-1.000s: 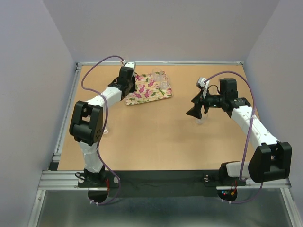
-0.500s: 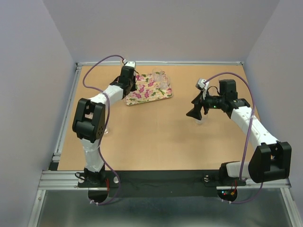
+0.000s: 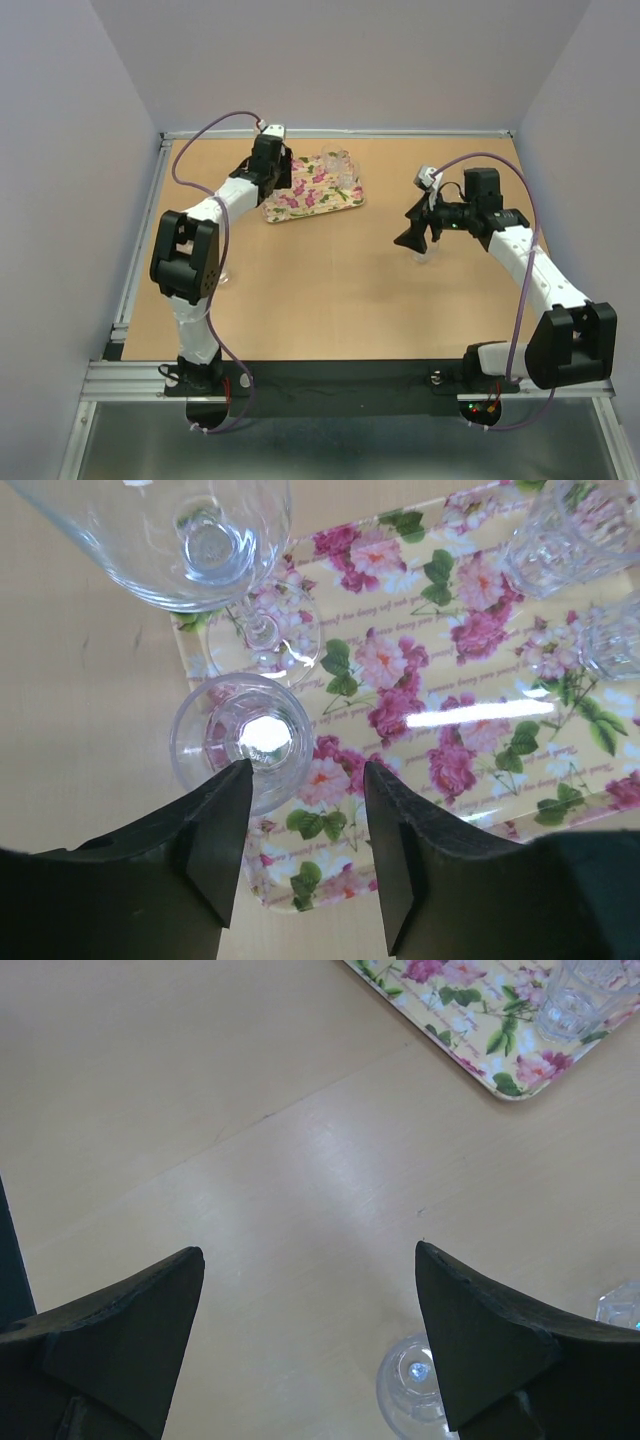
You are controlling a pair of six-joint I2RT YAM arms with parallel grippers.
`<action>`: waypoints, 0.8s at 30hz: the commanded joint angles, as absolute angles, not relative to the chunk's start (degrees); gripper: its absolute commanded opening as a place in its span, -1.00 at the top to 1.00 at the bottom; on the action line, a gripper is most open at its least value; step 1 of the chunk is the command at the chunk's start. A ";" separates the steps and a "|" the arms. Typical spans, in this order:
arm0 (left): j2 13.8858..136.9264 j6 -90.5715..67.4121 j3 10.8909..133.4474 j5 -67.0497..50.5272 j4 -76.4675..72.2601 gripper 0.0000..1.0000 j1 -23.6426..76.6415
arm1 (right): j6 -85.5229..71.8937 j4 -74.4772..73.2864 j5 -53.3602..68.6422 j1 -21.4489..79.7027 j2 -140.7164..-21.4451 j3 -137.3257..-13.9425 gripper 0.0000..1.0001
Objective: Place the glasses into the tray
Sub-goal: Place the glass into the tray, then grab a glass with a robot arm
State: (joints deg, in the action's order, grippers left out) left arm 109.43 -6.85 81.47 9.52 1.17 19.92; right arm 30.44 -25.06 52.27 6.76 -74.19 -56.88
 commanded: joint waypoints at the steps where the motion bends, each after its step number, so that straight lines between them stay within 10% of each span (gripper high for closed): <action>1: 99.34 -5.19 80.52 8.09 -0.09 -0.24 20.30 | 31.64 -23.12 51.50 5.89 -71.54 -56.43 -0.82; 24: 55.81 -0.70 49.31 9.49 -2.11 -0.79 17.67 | 28.48 -23.29 41.58 0.26 -69.35 -57.92 -0.83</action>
State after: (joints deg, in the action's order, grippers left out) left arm 60.36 -2.57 51.64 8.01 0.47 17.76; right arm 30.85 -25.04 43.75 0.43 -70.39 -56.10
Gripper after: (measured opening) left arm 0.895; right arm 0.915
